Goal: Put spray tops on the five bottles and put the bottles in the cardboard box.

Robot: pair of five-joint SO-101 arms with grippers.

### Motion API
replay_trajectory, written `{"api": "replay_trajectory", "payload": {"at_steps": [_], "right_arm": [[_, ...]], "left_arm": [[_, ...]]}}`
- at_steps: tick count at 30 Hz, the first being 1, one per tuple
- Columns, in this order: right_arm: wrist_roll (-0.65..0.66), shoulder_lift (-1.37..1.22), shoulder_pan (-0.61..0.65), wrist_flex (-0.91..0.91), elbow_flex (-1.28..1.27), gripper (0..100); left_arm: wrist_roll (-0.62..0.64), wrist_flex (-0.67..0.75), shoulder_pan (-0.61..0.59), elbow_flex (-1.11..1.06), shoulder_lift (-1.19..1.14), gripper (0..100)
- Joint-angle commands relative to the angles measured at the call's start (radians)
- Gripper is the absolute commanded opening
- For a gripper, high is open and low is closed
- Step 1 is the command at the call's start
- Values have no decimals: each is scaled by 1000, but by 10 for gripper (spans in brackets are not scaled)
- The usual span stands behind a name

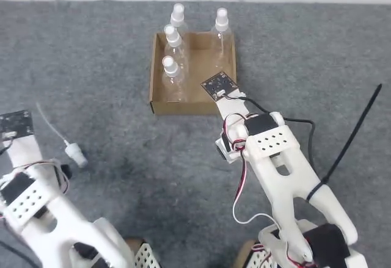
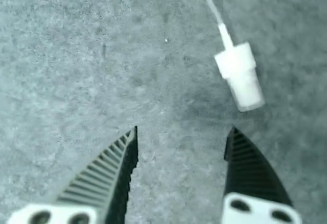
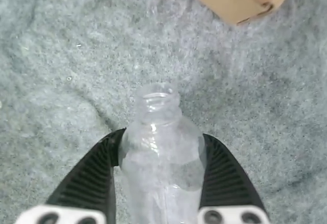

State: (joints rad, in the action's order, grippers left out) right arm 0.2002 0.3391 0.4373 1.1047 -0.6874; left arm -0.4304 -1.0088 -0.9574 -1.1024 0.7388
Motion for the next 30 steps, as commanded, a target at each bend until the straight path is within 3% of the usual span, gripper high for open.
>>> {"api": "replay_trajectory", "payload": {"at_steps": [1, 7, 17, 26, 30], "right_arm": [[-2, 50, -7, -21, 9, 40], [-2, 50, -8, -21, 9, 40], [-2, 50, -7, -21, 9, 40], [-2, 50, -8, -21, 9, 40], [-2, 50, -8, -21, 9, 40]], "left_arm": [[-28, -6, 2, 10, 31, 258], [-74, -43, 18, 51, -77, 258], [-77, -183, 21, 378, -428, 258], [-75, -170, 18, 470, -569, 257], [-74, -89, 20, 475, -641, 257]]}}
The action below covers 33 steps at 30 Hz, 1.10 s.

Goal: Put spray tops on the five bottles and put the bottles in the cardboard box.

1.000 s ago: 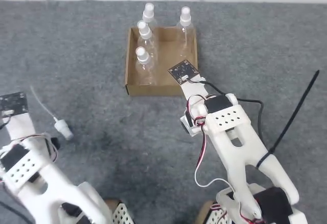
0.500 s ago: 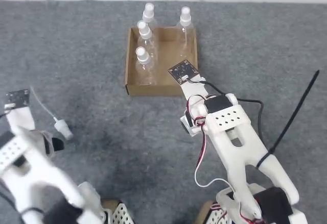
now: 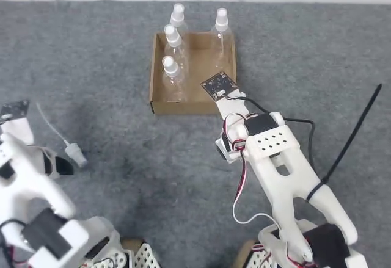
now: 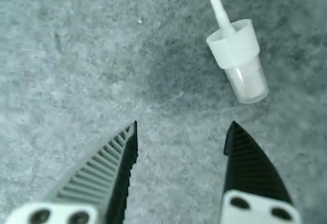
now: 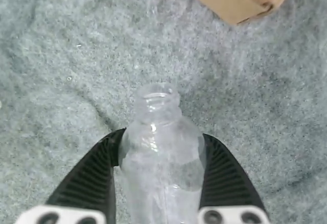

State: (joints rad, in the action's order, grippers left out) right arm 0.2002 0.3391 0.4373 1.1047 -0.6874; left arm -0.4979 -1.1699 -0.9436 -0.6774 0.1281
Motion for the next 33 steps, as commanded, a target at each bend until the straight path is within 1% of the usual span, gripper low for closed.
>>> {"api": "replay_trajectory", "payload": {"at_steps": [1, 5, 12, 17, 21, 25, 28, 30, 33], "right_arm": [[-2, 50, -8, -21, 9, 40], [-2, 50, -8, -21, 9, 40], [-2, 48, -10, -33, 8, 40], [-2, 48, -10, -33, 8, 40], [-2, 48, -10, -33, 8, 40], [-2, 48, -10, -33, 8, 40], [-2, 48, -10, -33, 8, 40], [0, 48, -10, -33, 8, 40], [0, 48, -12, -33, 8, 40]], "left_arm": [[-6, 89, 8, 50, -52, 257], [-6, 135, 12, 50, -117, 257], [-5, 141, 120, 45, -147, 205], [97, 147, 199, 51, -147, 207], [115, 143, 285, 51, -149, 207], [198, 143, 371, 51, -150, 207], [230, 138, 423, 51, -144, 207], [239, 120, 445, 54, -144, 207], [238, 40, 462, 91, -144, 207]]}}
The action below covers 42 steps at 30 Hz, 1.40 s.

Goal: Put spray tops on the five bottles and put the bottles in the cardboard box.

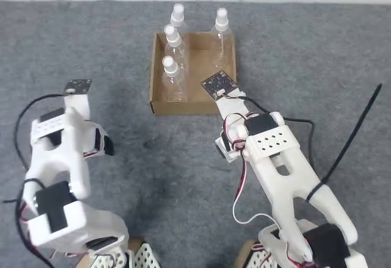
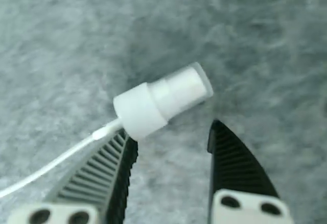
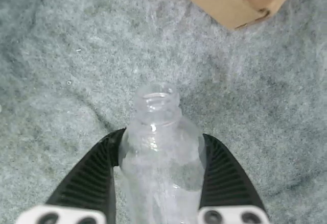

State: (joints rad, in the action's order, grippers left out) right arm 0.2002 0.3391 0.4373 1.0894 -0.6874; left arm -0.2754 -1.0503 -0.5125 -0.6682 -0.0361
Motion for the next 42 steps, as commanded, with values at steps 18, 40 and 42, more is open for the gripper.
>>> {"api": "replay_trajectory", "payload": {"at_steps": [18, 40, 42], "right_arm": [[0, 48, -12, -18, 8, 40], [0, 48, -12, -18, 8, 40], [0, 48, -12, -18, 8, 40]], "left_arm": [[-103, -387, 31, 355, 11, 209], [-281, -230, 44, 351, 6, 251], [-316, -219, 44, 355, -14, 250]]}}
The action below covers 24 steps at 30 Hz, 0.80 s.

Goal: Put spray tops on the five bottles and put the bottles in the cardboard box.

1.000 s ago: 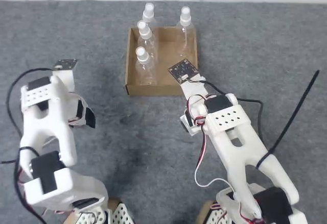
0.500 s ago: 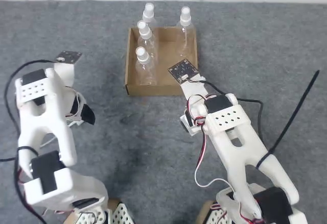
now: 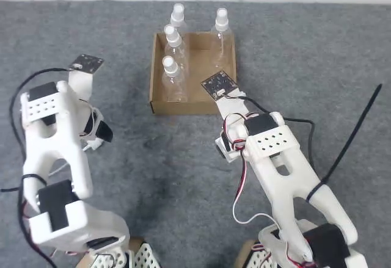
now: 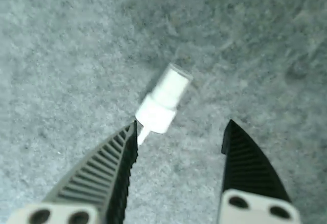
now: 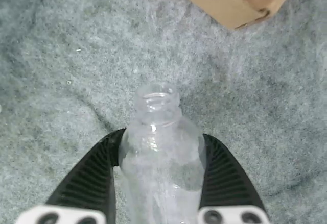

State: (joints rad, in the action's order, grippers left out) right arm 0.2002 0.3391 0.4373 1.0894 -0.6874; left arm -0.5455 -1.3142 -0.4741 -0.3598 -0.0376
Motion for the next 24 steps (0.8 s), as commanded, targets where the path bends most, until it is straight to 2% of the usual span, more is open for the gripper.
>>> {"api": "replay_trajectory", "payload": {"at_steps": [1, 19, 24], "right_arm": [[0, 48, -12, -18, 8, 40], [0, 48, -12, -18, 8, 40], [0, 48, -12, -18, 8, 40]], "left_arm": [[-61, 52, 8, 47, -28, 250], [-74, 46, 32, 260, -382, 205], [-75, 23, 34, 265, -382, 103]]}}
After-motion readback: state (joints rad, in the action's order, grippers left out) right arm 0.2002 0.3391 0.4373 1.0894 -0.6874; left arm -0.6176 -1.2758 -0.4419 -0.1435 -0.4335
